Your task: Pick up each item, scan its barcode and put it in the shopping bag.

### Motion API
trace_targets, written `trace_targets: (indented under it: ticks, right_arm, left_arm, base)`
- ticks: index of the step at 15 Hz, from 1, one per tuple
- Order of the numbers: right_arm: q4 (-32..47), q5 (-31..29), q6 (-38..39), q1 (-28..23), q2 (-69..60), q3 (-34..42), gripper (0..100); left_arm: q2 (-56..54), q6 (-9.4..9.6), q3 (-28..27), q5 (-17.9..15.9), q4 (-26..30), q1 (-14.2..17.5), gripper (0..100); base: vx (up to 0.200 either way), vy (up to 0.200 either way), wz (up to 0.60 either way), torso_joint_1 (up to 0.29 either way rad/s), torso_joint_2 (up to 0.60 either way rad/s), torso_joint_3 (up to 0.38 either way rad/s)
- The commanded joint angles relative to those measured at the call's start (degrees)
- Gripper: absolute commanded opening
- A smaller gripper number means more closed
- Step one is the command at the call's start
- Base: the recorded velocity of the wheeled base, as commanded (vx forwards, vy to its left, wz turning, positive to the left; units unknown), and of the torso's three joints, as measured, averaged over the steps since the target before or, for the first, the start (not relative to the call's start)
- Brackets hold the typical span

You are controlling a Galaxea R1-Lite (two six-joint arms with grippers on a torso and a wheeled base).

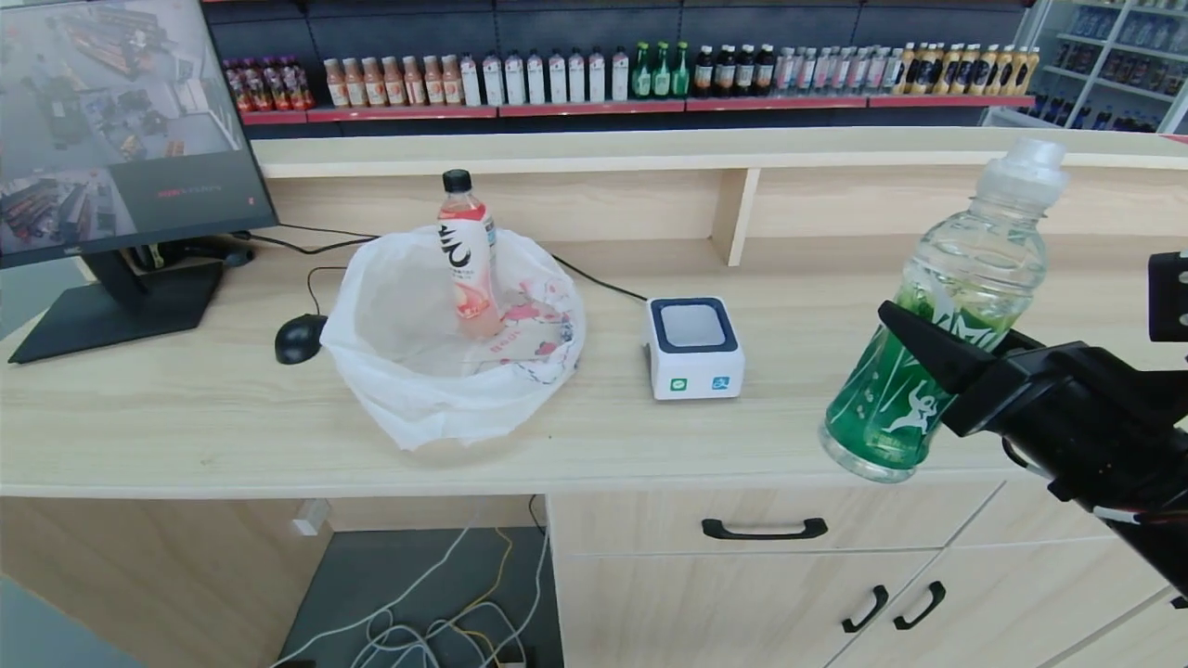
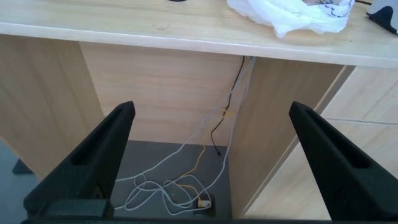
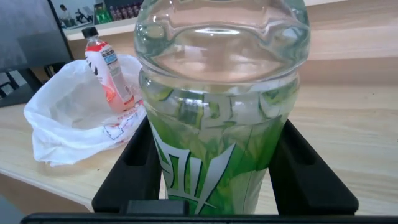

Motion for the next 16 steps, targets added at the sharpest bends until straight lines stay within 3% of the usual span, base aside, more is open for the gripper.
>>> trace_targets:
  ticks: [1,5,16]
  right_arm:
    - [-0.1,0.0,0.1,0.0,-0.2,0.1,0]
    - [0.2,0.1,0.1,0.1,0.1,-1.2,0]
    - [4.0,-0.2,9.6,0.6,11.3,-22.8,0]
  left_arm:
    - [0.0,0.05,0.0,0.0,0.0,0.0,100]
    - [0.0,0.22,0.0,0.0,0.0,0.0,100]
    - [0.0,0.40,0.0,0.0,0.0,0.0,100]
  base:
    - [0.000,0.200,0.00,0.002,0.00,0.007]
    - [0.000,0.200,0.00,0.004,0.00,0.000]
    - [0.000,0.000,0.00,0.000,0.00,0.000]
